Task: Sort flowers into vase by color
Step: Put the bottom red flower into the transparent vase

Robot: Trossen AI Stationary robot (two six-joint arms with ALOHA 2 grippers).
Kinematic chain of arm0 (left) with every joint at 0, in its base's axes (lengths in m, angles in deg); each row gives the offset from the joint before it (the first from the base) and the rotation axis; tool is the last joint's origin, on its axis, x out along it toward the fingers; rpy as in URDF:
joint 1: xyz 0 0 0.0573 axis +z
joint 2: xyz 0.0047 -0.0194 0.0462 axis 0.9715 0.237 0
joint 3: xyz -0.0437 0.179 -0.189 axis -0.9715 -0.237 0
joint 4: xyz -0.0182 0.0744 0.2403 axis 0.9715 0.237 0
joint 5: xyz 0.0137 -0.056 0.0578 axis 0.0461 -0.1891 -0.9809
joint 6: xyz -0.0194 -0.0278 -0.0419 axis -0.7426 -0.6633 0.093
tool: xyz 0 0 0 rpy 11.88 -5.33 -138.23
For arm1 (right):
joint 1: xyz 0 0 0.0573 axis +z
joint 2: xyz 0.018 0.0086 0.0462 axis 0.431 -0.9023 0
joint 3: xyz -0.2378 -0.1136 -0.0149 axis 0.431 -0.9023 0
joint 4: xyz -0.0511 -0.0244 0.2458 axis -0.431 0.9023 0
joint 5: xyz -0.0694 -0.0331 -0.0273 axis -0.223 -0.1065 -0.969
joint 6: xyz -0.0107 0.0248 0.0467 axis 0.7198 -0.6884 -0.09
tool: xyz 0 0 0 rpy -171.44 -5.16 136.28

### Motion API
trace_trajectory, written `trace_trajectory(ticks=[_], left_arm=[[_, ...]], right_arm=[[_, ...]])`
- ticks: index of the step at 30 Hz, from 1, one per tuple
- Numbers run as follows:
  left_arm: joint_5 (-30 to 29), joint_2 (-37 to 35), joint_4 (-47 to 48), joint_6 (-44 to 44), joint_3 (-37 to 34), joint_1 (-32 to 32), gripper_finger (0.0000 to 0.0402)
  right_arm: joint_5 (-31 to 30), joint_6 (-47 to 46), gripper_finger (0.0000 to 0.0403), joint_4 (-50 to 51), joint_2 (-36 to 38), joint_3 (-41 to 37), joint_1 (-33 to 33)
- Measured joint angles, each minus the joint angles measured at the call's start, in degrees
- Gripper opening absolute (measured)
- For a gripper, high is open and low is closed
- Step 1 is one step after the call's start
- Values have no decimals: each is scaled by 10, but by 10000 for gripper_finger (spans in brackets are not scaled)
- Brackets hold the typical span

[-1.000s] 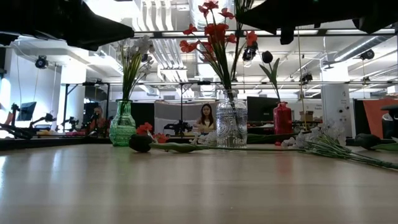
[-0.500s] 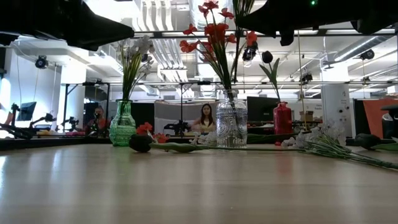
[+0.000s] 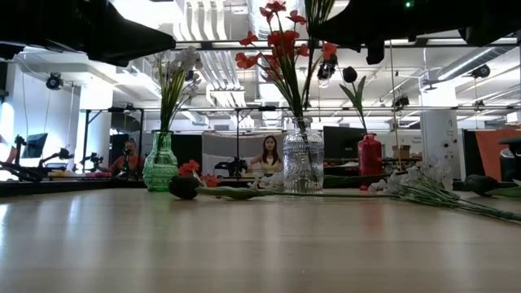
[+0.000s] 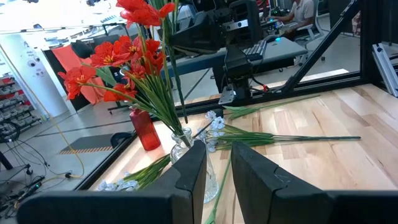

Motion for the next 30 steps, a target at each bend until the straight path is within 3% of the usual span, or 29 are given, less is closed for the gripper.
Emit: trace_trajectory(ticks=[30], left_arm=[[0, 0, 0, 0, 0, 0, 58]], right_arm=[[-2, 38, 13, -14, -70, 25, 0]])
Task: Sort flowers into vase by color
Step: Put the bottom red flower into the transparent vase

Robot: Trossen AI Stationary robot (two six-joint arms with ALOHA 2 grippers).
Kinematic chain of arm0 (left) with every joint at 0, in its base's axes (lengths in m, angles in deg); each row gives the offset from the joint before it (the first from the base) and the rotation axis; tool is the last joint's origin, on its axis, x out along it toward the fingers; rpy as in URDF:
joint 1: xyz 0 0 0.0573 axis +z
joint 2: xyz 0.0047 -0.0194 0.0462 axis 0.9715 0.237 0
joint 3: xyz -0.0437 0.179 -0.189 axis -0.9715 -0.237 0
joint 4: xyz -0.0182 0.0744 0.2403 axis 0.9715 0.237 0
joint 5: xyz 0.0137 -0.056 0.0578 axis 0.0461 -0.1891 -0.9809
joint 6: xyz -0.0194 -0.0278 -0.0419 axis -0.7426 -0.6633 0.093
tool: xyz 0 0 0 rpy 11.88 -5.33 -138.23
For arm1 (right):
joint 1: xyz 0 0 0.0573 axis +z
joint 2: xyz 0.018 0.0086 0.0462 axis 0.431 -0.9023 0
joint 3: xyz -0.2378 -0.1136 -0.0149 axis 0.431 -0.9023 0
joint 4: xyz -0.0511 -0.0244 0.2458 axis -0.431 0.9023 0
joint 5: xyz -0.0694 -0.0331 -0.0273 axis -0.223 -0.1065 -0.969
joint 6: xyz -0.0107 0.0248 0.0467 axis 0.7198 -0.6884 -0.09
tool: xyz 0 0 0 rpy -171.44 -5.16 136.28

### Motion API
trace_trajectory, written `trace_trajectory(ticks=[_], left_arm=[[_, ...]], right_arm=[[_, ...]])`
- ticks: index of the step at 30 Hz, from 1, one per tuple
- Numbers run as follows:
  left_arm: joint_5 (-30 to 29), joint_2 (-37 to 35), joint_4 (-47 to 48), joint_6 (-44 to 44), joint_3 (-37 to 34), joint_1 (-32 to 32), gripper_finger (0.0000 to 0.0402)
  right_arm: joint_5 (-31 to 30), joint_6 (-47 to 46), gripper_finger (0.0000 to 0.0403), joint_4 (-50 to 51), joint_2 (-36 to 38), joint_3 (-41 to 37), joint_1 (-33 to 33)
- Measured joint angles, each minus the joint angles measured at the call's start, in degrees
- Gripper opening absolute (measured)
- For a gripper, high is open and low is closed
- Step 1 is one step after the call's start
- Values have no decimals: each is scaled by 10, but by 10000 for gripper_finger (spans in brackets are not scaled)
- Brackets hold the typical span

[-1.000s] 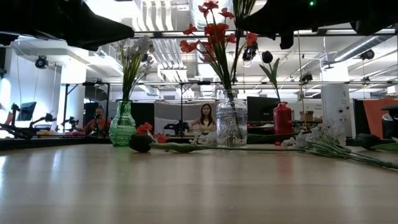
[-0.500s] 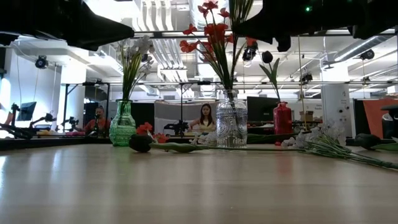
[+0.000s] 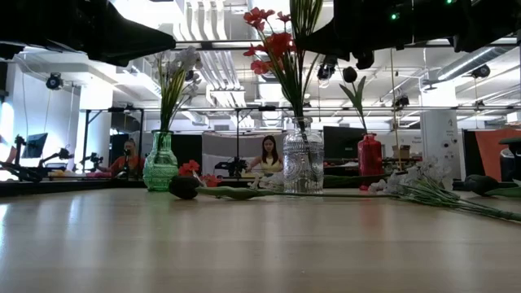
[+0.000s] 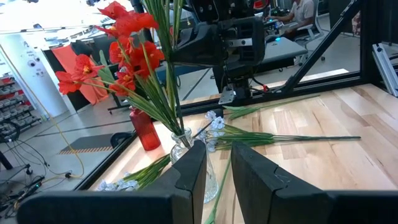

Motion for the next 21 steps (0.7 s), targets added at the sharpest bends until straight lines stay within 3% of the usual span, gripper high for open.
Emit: trace_trajectory(ticks=[21], left_arm=[[0, 0, 0, 0, 0, 0, 58]], right_arm=[[-1, -13, 13, 50, 3, 0, 0]])
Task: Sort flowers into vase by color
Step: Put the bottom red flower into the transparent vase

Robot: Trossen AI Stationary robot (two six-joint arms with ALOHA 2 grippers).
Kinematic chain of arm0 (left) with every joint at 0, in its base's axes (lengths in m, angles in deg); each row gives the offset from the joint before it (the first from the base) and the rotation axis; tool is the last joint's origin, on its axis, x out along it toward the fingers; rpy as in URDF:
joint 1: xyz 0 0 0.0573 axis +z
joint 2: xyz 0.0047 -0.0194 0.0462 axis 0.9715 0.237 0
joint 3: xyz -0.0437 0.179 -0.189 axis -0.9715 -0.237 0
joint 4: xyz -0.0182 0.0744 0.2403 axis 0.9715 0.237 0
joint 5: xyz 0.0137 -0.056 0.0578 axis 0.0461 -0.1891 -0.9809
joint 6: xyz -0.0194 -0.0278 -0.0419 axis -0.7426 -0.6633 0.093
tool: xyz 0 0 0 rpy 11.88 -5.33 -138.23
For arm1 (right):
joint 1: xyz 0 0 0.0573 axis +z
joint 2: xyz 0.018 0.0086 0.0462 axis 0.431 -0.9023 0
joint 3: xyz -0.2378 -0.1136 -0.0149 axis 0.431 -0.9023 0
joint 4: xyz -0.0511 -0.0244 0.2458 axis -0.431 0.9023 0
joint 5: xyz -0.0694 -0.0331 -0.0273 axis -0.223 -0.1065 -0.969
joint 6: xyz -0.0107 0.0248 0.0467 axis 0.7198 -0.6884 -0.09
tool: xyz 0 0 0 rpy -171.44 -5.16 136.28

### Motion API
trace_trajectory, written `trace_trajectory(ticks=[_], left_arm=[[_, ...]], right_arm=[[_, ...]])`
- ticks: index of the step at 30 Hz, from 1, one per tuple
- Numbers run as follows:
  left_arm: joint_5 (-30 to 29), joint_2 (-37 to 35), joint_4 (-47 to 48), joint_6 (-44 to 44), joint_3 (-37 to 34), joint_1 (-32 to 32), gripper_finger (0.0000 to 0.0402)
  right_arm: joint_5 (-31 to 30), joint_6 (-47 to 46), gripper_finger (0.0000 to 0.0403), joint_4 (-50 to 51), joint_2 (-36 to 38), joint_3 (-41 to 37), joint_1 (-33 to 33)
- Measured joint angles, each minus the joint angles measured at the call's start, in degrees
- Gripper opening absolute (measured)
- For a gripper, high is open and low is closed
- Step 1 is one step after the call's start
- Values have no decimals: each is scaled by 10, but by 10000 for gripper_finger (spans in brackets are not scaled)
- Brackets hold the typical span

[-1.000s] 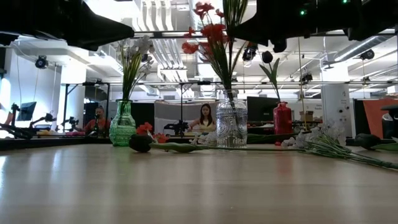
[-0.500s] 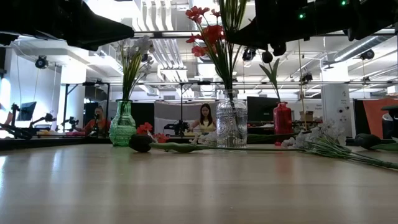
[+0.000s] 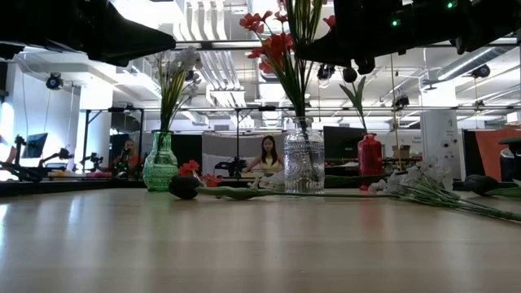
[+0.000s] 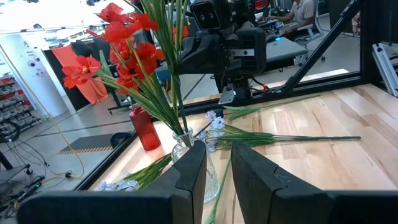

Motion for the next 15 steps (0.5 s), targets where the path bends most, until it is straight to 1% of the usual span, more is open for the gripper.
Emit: trace_trajectory(ticks=[9, 15], left_arm=[[0, 0, 0, 0, 0, 0, 58], [0, 0, 0, 0, 0, 0, 58]], right_arm=[[-1, -16, 13, 1, 0, 0, 0], [-18, -44, 13, 20, 0, 0, 0]])
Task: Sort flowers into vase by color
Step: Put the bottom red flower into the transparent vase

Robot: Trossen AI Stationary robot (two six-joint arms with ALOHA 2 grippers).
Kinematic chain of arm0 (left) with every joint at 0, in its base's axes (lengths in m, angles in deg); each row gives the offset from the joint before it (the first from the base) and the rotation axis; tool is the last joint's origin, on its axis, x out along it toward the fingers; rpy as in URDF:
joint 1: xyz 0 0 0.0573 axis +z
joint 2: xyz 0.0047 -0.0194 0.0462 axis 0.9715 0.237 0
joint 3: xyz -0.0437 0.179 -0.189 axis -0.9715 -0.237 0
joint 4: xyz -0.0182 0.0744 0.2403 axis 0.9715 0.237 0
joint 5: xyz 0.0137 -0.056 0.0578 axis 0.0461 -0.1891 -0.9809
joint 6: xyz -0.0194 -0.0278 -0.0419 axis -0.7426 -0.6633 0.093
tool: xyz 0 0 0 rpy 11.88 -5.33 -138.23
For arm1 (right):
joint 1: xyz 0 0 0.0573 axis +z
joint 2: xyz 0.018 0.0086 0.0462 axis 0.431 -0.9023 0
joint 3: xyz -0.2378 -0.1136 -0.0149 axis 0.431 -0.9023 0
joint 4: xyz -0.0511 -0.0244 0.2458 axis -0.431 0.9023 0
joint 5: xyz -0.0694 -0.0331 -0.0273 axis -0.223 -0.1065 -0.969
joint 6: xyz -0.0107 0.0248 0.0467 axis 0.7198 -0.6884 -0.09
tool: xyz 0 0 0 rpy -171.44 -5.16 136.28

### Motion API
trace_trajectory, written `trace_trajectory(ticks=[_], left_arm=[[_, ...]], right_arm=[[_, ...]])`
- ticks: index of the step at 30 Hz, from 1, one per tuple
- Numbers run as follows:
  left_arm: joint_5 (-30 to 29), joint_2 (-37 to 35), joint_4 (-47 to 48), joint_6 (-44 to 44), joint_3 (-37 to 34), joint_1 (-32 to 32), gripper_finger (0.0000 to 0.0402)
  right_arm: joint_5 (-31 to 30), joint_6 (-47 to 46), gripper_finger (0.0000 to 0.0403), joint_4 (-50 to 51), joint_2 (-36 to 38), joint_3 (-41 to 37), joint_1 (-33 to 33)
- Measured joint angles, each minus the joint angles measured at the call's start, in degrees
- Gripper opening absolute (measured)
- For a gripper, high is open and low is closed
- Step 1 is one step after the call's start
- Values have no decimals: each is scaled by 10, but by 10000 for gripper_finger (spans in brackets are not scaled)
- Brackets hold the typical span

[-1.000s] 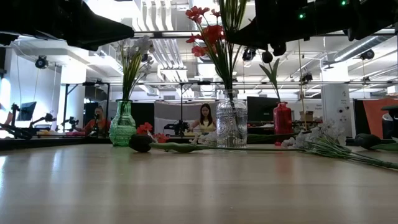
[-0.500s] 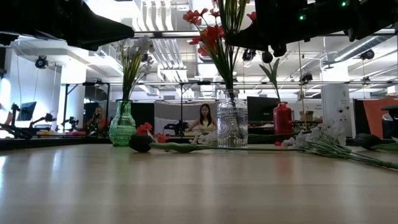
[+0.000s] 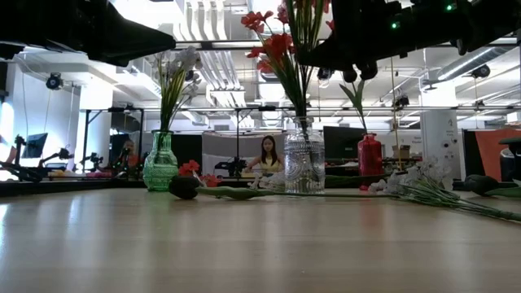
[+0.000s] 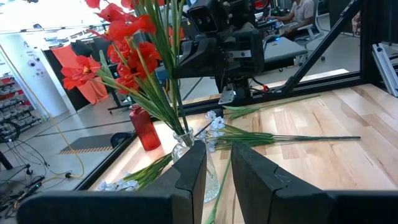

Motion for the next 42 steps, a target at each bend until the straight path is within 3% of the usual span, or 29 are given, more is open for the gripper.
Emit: trace_trajectory(ticks=[19, 34, 42], left_arm=[[0, 0, 0, 0, 0, 0, 58], [0, 0, 0, 0, 0, 0, 58], [0, 0, 0, -3, 0, 0, 58]], right_arm=[[0, -8, 18, 9, 0, 0, 0], [0, -29, 140, 21, 0, 0, 0], [0, -62, 184, 46, 0, 0, 0]])
